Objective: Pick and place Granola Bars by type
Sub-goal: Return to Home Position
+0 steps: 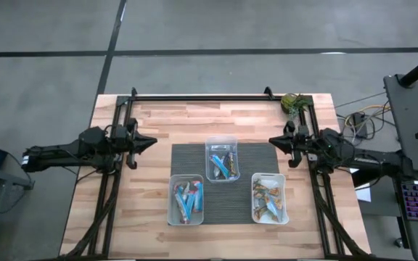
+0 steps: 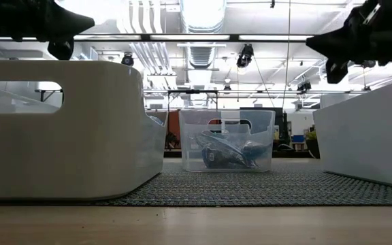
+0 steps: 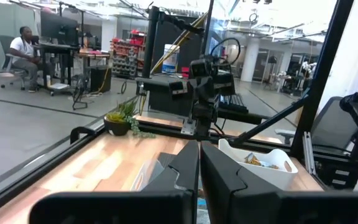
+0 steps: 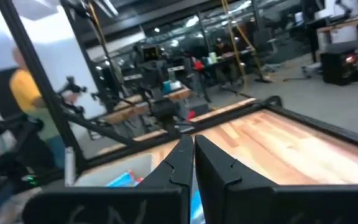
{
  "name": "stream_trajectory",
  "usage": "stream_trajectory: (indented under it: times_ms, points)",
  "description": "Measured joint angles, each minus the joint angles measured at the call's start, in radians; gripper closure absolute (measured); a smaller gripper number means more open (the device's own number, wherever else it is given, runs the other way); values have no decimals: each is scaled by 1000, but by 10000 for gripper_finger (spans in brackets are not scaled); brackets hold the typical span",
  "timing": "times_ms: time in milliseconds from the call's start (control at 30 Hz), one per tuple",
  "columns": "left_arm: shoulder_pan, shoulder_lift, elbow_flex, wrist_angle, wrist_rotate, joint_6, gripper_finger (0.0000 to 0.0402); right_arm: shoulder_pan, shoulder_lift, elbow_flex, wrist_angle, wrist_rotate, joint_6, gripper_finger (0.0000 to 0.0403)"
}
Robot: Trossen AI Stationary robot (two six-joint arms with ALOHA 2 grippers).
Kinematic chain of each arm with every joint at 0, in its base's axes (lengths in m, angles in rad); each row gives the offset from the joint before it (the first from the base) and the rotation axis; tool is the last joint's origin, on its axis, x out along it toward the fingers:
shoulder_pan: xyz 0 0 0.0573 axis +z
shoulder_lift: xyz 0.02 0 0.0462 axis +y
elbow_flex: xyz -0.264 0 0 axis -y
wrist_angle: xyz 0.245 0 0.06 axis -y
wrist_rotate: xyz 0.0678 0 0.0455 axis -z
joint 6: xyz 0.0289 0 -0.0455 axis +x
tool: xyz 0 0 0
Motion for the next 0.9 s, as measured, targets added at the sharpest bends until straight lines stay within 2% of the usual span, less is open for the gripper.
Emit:
stream_trajectory:
  times_ms: [200, 467, 900]
  points:
    - [0, 0, 0, 0, 0, -3, 402, 3, 66, -65, 194, -91, 65, 394]
    - [0, 2, -17, -6, 0, -1, 402, 23, 166, -57, 222, -95, 35, 394]
    - [0, -11, -17, -18, 1, 10, 402, 25, 186, -65, 239, -72, 21, 394]
